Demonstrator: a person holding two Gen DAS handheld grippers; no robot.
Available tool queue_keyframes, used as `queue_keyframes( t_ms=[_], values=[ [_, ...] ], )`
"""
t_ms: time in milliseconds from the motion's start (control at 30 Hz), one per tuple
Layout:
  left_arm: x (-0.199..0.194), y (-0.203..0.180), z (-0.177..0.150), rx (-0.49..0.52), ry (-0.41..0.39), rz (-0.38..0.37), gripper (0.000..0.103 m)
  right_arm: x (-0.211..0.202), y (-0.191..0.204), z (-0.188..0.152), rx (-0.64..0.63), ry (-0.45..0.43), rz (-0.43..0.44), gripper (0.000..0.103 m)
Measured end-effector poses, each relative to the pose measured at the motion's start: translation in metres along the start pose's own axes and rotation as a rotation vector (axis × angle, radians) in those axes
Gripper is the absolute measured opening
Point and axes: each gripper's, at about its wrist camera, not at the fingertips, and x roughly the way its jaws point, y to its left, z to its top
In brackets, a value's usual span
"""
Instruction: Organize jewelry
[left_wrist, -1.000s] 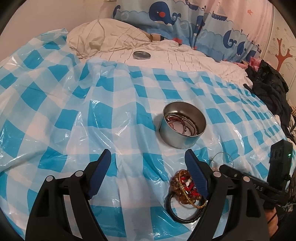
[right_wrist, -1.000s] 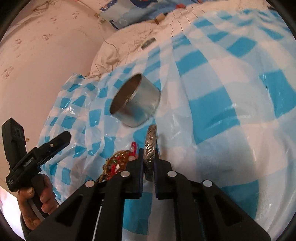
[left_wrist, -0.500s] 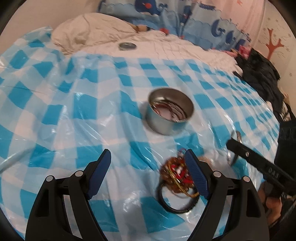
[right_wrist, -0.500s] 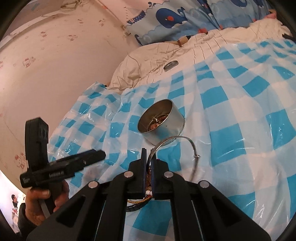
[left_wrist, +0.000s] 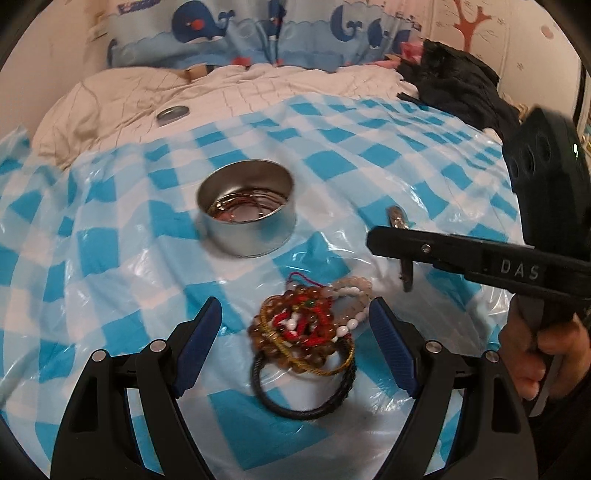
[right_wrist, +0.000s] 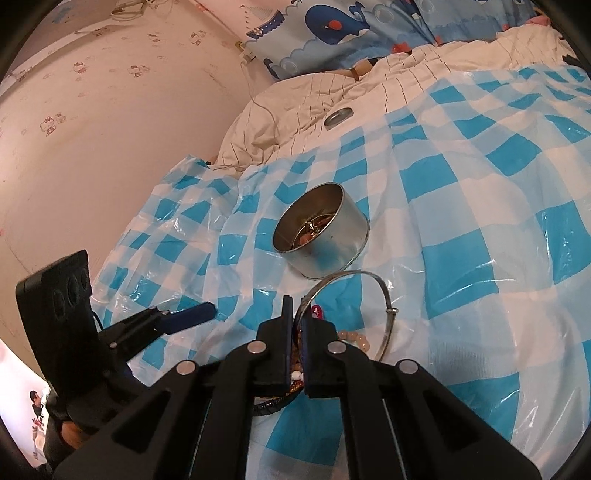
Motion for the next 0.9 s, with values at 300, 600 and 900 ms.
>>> queue_keyframes(
  t_ms=[300,600,900],
  values=[
    [0.025,-0.005,-0.005,-0.004,0.055,-0.055,0.037,-0.002,0.000,0.001,0.014,-0.001,0.011,0.008],
    [0.029,-0.007,-0.008,0.008,0.098,-0.088,0.002,-0.003,0.000,0.001,0.019,-0.001,0.011,0.008],
    [0.000,0.023,0.003,-0.129,0.000,-0.194,0.002,-0.002,0.000,0.001,0.019,-0.001,0.011,0.008]
  ],
)
